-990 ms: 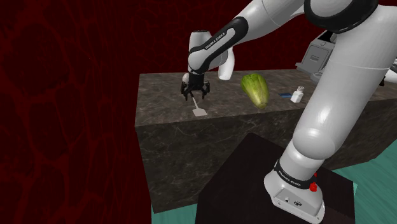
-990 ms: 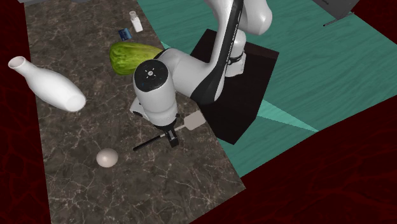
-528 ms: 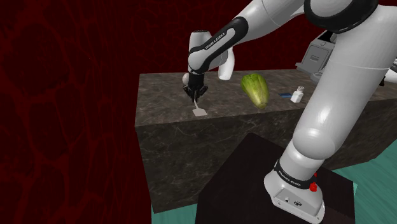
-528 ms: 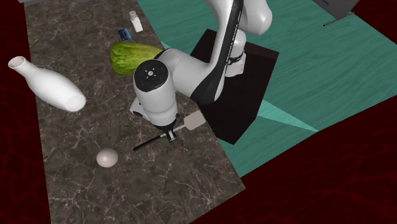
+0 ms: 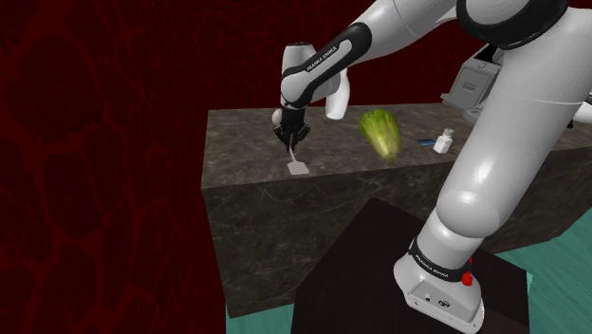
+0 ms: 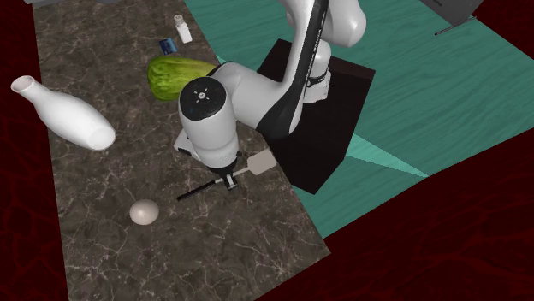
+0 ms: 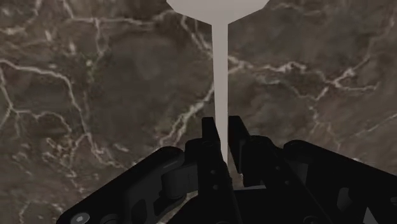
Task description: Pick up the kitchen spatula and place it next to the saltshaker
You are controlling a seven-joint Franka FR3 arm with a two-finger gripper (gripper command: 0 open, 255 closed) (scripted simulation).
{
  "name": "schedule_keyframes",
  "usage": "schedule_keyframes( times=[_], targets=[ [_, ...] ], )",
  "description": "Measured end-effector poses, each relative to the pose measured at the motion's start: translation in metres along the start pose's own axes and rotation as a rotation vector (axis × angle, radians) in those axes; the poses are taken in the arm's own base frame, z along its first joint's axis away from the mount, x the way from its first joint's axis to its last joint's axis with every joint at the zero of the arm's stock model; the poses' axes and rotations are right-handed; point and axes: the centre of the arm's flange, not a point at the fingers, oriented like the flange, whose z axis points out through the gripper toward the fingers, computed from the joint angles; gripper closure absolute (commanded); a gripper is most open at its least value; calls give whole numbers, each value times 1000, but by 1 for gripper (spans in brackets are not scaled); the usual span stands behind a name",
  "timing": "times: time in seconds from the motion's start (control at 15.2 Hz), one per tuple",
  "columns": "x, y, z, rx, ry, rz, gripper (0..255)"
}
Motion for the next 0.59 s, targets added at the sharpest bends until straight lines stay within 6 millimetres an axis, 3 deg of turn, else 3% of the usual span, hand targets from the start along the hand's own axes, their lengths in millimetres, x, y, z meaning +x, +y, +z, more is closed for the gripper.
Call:
schedule_keyframes(
  times=[0.59],
  targets=[
    [3,0,-47,0,0,0,255]
  ],
)
